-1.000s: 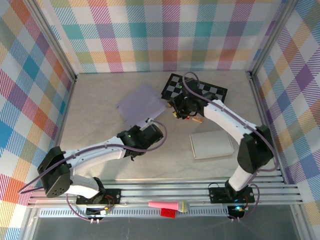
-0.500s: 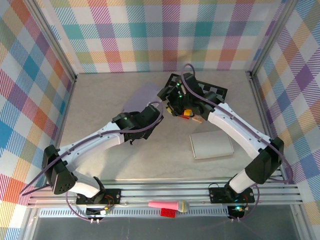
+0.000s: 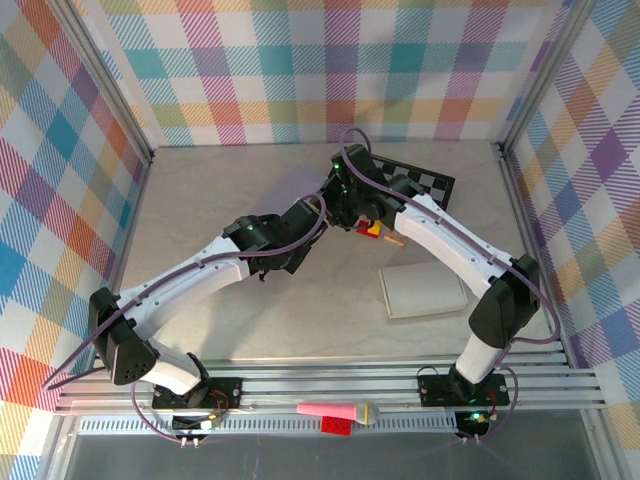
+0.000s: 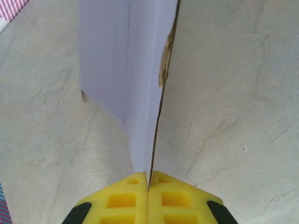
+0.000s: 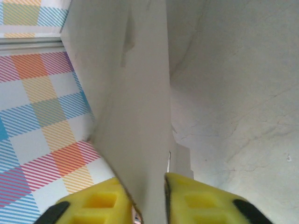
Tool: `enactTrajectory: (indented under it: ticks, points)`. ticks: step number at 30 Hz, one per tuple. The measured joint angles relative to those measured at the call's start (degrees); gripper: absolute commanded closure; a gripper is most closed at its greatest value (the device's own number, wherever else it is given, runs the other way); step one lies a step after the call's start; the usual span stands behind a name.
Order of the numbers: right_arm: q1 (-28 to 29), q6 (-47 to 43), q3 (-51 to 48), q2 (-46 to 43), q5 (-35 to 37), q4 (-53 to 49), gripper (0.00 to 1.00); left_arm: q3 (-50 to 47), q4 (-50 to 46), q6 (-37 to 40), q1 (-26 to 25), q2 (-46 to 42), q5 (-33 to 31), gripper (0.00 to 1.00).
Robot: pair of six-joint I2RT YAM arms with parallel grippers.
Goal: Fold the paper box
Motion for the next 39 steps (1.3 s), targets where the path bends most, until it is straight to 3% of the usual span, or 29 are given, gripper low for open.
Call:
enactTrajectory:
  ticks: [3,6,9,16,19,25,31,34,39]
  points:
    - [0.0,0.1,0.9,0.3,0.2,-0.4,1.00,0.0,0.0,0.0,0.1,0.0,0.2,0.98]
    - [0.0,0.2,1.0,0.3,0.4,-0.5,1.00,0.2,0.1,-0.1,0.2,0.0,-0.5,0.55]
    - [-0.3,1.8,2.1,0.7,0.6,-1.7,1.00,-0.7,2.0,-0.4,0.2,-1.3,-1.7,0.26]
    - [-3.4,7.9,9.1,2.5,-3.5,-7.4,1.00,-11.8,10.5,0.4,2.8,-14.6,-2.4,0.08]
    - [-4.8,10.1,10.8,2.7,-5.3,-10.2,1.00,-14.4,13.5,1.3,4.1,-17.6,-2.3,0.06]
    - [-7.1,11.8,16.2,4.3,-8.4,-15.3,1.00,-16.7,18.2,4.2,5.7,-17.7,-1.9,0.12]
    - [-8.5,12.8,17.9,5.0,-11.0,-18.1,1.00,-18.6,21.2,7.0,6.4,-17.7,-1.3,0.29]
    - [-8.7,13.0,18.1,5.3,-11.7,-18.5,1.00,-20.4,23.0,8.1,7.1,-17.7,-1.5,0.59]
    - [-8.9,13.1,18.1,5.3,-12.2,-19.3,1.00,-21.6,24.8,9.4,8.8,-17.8,-1.0,1.00]
